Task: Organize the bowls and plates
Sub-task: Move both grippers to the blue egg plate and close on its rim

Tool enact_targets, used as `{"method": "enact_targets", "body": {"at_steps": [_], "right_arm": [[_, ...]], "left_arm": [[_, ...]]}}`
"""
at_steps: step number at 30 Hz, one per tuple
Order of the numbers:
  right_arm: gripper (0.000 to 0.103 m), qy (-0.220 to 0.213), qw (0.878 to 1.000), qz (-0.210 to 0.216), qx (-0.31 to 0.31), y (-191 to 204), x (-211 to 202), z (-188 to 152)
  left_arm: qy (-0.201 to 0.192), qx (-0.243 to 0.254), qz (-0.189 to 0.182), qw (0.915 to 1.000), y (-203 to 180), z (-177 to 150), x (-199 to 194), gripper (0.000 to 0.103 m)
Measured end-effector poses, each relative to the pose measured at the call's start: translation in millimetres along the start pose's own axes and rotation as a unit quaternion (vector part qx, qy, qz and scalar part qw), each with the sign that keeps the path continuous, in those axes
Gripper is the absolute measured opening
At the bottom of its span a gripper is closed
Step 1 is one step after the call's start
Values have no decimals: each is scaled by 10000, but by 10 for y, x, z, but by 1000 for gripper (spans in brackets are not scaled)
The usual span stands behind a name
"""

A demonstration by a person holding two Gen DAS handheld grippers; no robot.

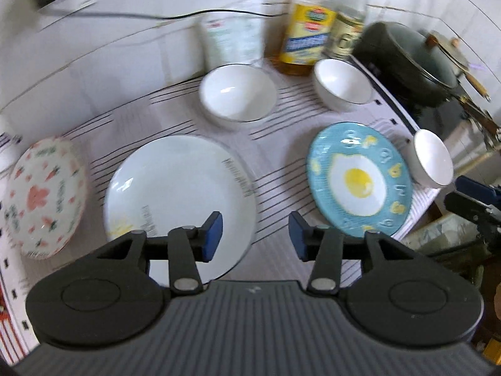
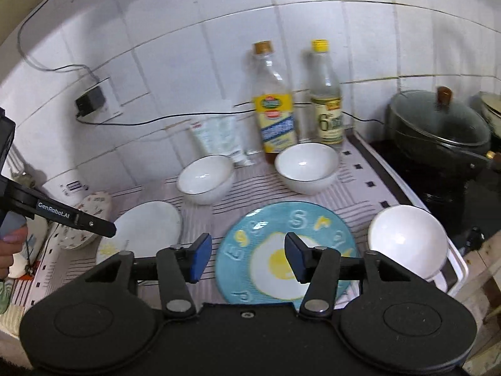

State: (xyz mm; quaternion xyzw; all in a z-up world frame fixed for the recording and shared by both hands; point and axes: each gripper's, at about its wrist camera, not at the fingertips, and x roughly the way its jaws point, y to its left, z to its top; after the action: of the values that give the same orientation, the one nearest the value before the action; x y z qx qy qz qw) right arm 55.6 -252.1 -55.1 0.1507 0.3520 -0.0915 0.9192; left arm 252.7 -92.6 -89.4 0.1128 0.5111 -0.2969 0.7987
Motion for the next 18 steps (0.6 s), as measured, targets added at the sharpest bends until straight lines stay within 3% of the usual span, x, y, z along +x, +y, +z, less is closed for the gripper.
{"method": "enact_targets", "body": {"at_steps": [12,18], "right_arm": [[63,323,9973,10,660,-741,381,-336],[64,341,9973,-143,632,-893,670,-539]], "left_arm": [[341,239,-2,9991,-687,333,579,77],[456,65,77,9989,-734,302,1070,77]]}}
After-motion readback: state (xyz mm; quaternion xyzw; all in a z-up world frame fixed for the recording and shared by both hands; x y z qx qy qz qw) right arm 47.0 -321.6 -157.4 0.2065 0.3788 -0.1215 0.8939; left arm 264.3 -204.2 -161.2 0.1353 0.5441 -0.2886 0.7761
